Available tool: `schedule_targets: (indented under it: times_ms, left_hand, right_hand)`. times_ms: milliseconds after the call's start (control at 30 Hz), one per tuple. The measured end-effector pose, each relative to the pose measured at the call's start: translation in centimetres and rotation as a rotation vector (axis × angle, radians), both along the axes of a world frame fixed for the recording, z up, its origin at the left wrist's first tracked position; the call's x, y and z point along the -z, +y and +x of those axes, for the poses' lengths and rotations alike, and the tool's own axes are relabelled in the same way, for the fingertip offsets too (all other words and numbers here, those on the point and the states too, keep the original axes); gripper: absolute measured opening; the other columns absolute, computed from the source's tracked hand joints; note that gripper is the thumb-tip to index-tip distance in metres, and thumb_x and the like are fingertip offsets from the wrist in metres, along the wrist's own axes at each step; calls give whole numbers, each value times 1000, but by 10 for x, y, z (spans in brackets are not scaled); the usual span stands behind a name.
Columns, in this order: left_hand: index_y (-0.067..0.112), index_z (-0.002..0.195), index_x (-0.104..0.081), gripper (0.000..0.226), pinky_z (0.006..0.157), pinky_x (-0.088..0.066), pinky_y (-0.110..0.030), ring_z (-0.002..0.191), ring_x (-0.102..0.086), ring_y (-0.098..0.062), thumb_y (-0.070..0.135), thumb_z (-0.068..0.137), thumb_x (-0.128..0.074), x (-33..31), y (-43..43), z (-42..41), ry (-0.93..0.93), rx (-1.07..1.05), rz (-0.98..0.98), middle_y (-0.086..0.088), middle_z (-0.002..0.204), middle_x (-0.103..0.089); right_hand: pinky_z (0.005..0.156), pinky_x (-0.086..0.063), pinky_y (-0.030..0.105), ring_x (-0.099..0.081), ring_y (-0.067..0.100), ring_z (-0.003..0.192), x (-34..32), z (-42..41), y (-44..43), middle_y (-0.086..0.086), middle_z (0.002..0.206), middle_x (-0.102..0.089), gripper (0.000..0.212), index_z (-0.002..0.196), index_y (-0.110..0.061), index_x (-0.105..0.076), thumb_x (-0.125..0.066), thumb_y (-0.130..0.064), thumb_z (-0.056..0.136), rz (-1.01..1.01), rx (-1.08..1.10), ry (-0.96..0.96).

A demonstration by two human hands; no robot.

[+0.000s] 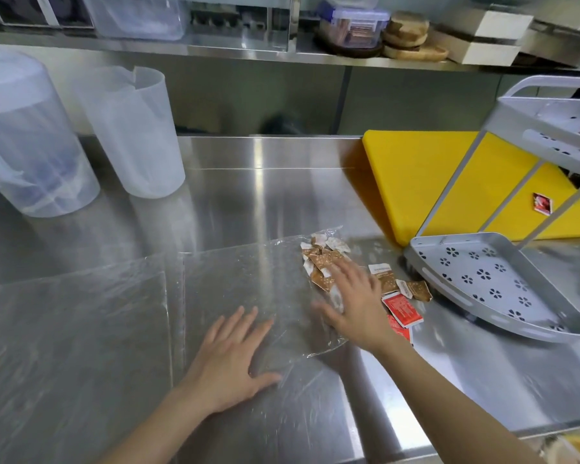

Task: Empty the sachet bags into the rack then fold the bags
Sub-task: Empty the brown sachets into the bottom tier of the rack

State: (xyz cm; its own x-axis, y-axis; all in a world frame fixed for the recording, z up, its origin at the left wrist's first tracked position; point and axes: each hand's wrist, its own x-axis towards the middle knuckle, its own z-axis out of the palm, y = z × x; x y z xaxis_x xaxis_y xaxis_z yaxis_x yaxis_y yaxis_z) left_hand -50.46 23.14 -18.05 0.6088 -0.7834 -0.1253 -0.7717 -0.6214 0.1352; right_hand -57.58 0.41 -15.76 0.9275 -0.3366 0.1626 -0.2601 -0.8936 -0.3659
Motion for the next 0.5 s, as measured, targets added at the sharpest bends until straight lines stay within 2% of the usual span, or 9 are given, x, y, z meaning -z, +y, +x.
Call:
schedule_targets:
  times_ms: [33,100,167,233,300,333,400,467,500]
  left_hand:
    - [34,142,-27,92,112,-11,-37,139,-25,-21,86,68,-14,4,-1,-4,-23,30,37,0,151,-30]
    - [35,136,-37,81,108,-31,-43,130,-44,-25,81,74,-13,13,0,-8,1,36,83,-3,141,-48]
    - [34,127,-50,67,92,-49,-44,118,-57,-24,69,86,-11,19,3,-7,-3,46,84,-1,130,-60]
    - [31,119,-59,56,85,-53,-46,111,-62,-25,50,95,-12,22,5,-6,-34,94,134,-2,122,-65]
    - [27,114,-64,37,81,-55,-45,104,-65,-27,38,89,-38,23,7,-6,-110,154,141,-5,116,-68]
    - [25,110,-66,37,79,-56,-43,100,-67,-27,35,76,-57,23,7,-5,-151,164,129,-5,112,-70]
    - [19,106,-63,63,76,-57,-39,90,-70,-23,30,46,-80,19,3,-8,-147,158,79,-5,100,-74]
    - [14,109,-50,82,78,-56,-36,85,-71,-21,30,35,-81,8,-7,-16,-236,133,-41,-5,95,-74]
    - [12,111,-47,84,79,-53,-35,82,-71,-20,31,36,-80,-2,-13,-20,-281,134,-101,-4,93,-73]
  right_hand:
    - [113,-3,37,-9,17,145,3,-2,6,1,156,-22,93,145,-23,-26,-28,-81,72,-7,-154,91]
    - [112,9,31,7,11,144,13,-7,12,-1,159,-3,105,148,-28,-7,-30,-84,62,-16,-353,331]
    - [112,11,32,4,14,146,24,-11,14,1,159,-1,103,148,-28,-4,-34,-82,66,-81,-418,459]
    - [116,-3,34,-15,17,145,31,-15,14,2,157,-18,85,147,-27,-20,-30,-74,77,-183,-439,460]
    - [104,-37,32,-52,15,124,29,-16,13,-2,135,-57,49,128,-28,-54,-44,-51,85,-279,-445,401]
    - [92,-47,29,-63,13,109,28,-16,12,-6,117,-68,34,112,-29,-64,-50,-37,82,-313,-440,361]
    - [85,-46,30,-66,17,99,18,-13,13,-5,104,-72,34,99,-25,-67,-40,-22,78,-284,-442,347]
    - [87,-40,35,-62,25,103,-1,-7,15,3,108,-69,47,105,-18,-64,-26,-21,77,-258,-451,300]
    - [86,-39,35,-60,28,103,-13,-3,16,7,108,-68,43,105,-16,-63,-28,-19,81,-223,-448,277]
